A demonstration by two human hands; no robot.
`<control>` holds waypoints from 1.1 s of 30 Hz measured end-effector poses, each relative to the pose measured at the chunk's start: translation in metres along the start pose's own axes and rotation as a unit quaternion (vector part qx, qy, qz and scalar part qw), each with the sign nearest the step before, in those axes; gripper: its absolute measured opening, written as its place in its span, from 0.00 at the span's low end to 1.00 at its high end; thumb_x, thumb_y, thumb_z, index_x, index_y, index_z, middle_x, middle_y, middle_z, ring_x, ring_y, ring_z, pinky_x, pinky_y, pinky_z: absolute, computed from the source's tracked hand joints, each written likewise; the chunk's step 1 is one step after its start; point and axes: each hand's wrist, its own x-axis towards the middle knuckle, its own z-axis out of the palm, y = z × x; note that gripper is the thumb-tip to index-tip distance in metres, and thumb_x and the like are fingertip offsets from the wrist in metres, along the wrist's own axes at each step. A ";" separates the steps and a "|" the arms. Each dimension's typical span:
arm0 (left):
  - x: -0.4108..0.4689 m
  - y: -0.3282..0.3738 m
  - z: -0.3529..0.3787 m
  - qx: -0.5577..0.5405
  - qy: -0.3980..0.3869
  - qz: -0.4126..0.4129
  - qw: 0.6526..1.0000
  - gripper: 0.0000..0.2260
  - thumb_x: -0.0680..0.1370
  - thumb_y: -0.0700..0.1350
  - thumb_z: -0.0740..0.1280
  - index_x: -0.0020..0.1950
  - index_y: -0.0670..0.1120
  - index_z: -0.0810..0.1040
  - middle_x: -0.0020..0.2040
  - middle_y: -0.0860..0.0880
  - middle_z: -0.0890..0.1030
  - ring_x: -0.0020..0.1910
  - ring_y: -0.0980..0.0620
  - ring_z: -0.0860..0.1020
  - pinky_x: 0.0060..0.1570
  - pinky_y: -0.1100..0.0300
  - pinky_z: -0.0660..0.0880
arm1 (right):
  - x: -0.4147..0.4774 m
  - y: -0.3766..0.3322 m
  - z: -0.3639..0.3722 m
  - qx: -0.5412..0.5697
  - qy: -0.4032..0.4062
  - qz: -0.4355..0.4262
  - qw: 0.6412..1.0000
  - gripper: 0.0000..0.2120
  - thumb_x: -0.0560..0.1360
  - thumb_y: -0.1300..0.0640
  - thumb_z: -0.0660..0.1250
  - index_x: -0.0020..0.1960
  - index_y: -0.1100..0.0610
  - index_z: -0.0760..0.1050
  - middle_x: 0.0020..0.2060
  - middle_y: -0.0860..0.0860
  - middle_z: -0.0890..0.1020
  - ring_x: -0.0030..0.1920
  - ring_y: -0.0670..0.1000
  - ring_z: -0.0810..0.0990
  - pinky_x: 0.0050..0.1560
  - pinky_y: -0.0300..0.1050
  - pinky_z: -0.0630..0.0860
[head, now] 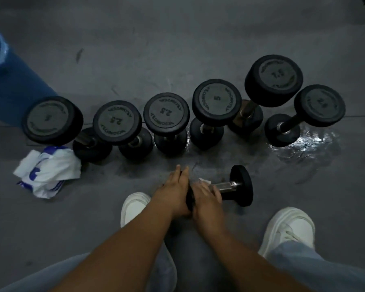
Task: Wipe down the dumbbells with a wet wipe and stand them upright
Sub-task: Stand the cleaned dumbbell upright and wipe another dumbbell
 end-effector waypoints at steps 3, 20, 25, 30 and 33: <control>0.007 -0.004 0.002 -0.030 0.017 -0.002 0.999 0.56 0.67 0.48 0.78 0.80 0.50 0.39 0.81 0.47 0.39 0.80 0.47 0.51 0.75 0.49 0.60 | 0.030 0.011 -0.006 0.091 -0.011 0.034 0.995 0.21 0.74 0.59 0.59 0.67 0.54 0.71 0.59 0.50 0.80 0.61 0.51 0.76 0.64 0.41 0.64; 0.025 -0.004 -0.014 -0.066 -0.007 -0.012 0.998 0.55 0.63 0.47 0.79 0.80 0.46 0.47 0.80 0.47 0.53 0.75 0.47 0.63 0.72 0.58 0.64 | 0.029 0.016 0.004 -0.038 -0.010 0.054 0.998 0.16 0.76 0.57 0.61 0.62 0.47 0.73 0.60 0.44 0.80 0.75 0.50 0.63 0.72 0.58 0.44; 0.025 -0.004 -0.017 -0.070 -0.011 -0.008 0.997 0.54 0.64 0.46 0.79 0.80 0.47 0.47 0.80 0.48 0.54 0.74 0.47 0.65 0.71 0.58 0.65 | 0.016 0.005 0.007 -0.053 -0.005 0.070 0.996 0.15 0.70 0.55 0.71 0.55 0.45 0.77 0.57 0.42 0.81 0.67 0.52 0.74 0.67 0.60 0.54; 0.029 -0.007 -0.020 -0.062 -0.023 -0.016 0.998 0.56 0.63 0.47 0.79 0.81 0.47 0.45 0.80 0.47 0.54 0.75 0.48 0.64 0.70 0.60 0.65 | 0.044 0.012 -0.001 -0.066 -0.015 0.072 0.995 0.10 0.79 0.48 0.59 0.53 0.45 0.78 0.52 0.42 0.83 0.72 0.51 0.67 0.70 0.58 0.45; 0.028 -0.006 -0.023 -0.059 -0.024 -0.011 0.998 0.55 0.64 0.48 0.79 0.81 0.47 0.46 0.80 0.47 0.54 0.75 0.48 0.63 0.70 0.60 0.64 | 0.020 0.008 0.004 0.012 0.086 0.060 0.994 0.06 0.73 0.52 0.65 0.46 0.47 0.81 0.41 0.42 0.83 0.56 0.48 0.80 0.64 0.53 0.60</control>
